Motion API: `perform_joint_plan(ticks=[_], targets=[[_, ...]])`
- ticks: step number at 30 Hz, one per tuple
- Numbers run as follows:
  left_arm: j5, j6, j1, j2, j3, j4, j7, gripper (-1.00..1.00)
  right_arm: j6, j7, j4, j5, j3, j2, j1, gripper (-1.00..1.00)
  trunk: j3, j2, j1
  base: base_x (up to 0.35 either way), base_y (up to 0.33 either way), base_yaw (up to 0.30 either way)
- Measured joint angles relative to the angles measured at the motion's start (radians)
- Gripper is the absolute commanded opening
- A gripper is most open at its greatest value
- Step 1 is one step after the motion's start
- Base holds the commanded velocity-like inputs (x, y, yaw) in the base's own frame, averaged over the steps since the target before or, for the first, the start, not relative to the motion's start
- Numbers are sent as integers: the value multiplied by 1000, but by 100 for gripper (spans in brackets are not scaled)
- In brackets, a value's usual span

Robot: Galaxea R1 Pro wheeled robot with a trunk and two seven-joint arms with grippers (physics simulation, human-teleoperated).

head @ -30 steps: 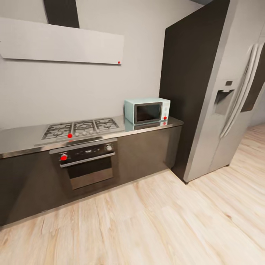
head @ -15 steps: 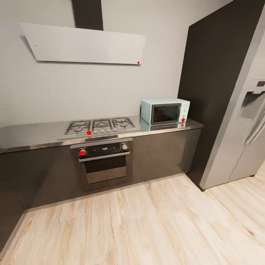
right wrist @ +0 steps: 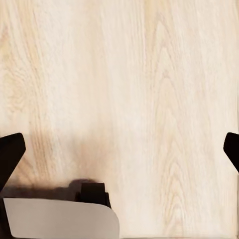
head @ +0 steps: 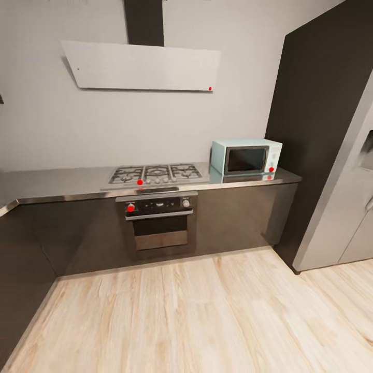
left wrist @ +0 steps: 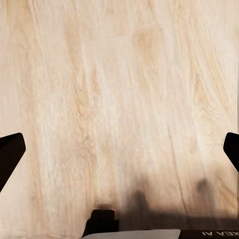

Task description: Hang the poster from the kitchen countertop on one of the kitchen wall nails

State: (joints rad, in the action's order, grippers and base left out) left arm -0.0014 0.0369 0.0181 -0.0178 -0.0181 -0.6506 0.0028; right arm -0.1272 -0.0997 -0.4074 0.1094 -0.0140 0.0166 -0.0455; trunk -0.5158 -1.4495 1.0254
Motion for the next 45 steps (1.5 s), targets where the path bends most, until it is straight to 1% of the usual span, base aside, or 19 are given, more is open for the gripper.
perform_joint_plan(ticks=[14,18,33,37,45], targets=[[0,0,0,-1,0,0,0,100,-2,-4,0,1,-1,-1,0,100,0,0,0,-223,-224,279],[0,0,0,0,0,0,0,100,-2,-5,1,1,-1,-1,0,100,0,0,0,-119,-137,294],[0,0,0,0,-2,0,0,100,-2,-6,1,1,-1,-2,0,100,0,0,0,-13,-16,293],[0,0,0,0,-3,0,0,100,0,-2,1,1,0,-1,0,100,0,0,-1,98,0,112],[0,0,0,0,-24,0,0,100,-1,-5,1,1,0,-1,0,100,0,0,0,69,0,218]])
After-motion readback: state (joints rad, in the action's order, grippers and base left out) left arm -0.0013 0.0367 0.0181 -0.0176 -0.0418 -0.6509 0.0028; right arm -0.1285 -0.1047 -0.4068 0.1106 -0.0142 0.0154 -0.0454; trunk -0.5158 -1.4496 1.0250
